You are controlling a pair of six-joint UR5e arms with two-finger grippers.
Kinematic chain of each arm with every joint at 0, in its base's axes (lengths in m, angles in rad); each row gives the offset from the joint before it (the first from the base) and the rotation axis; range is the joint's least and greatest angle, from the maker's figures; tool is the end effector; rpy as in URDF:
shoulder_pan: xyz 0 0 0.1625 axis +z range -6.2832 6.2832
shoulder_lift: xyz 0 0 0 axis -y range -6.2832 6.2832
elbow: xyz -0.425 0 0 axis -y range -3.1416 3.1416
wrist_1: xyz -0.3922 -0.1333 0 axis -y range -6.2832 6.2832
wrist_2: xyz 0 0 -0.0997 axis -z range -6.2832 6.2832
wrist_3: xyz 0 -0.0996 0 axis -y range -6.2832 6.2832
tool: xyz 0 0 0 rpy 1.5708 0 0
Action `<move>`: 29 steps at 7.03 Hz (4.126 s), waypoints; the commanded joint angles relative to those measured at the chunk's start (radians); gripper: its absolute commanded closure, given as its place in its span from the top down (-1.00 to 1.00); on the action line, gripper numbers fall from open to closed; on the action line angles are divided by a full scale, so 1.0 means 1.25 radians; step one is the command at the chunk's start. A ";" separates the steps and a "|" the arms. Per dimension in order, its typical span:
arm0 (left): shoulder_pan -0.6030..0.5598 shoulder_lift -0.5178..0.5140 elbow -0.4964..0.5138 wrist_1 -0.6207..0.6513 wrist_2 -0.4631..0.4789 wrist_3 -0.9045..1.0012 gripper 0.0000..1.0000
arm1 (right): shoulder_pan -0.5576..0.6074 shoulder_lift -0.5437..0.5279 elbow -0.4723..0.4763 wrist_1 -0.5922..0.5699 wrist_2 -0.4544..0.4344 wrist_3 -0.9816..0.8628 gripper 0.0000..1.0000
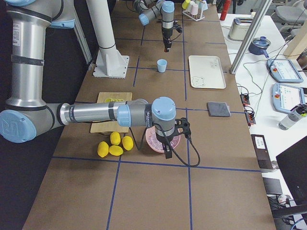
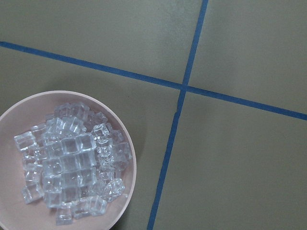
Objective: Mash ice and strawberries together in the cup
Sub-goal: 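Carry the strawberry with the left gripper over the light-blue cup, then open the left gripper to drop the strawberry into the cup, then move the left gripper back to the metal muddler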
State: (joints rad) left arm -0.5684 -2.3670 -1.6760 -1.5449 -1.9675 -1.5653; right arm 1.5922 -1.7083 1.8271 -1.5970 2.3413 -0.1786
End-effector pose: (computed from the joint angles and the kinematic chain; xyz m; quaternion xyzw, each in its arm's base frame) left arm 0.5233 -0.4468 0.1345 -0.0535 0.4491 -0.1664 0.8762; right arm 0.0733 -0.4356 0.5989 0.0802 -0.3692 -0.0900 0.9215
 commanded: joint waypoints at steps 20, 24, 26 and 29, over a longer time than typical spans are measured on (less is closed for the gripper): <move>-0.020 0.034 0.008 -0.089 0.000 0.057 1.00 | 0.000 0.001 -0.021 0.001 0.006 0.020 0.98; -0.177 0.167 -0.158 0.107 -0.137 0.325 1.00 | 0.011 -0.007 -0.080 0.076 0.016 0.020 0.98; -0.230 0.272 -0.227 0.141 -0.138 0.462 1.00 | 0.032 -0.007 -0.106 0.076 0.068 0.021 0.98; -0.347 0.425 -0.251 0.160 -0.151 0.740 1.00 | 0.033 -0.003 -0.103 0.077 0.070 0.053 0.99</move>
State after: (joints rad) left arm -0.9416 -1.9098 -1.9823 -1.3489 -2.1451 -0.7765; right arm 1.6328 -1.7137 1.6970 -1.5005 2.4266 -0.1189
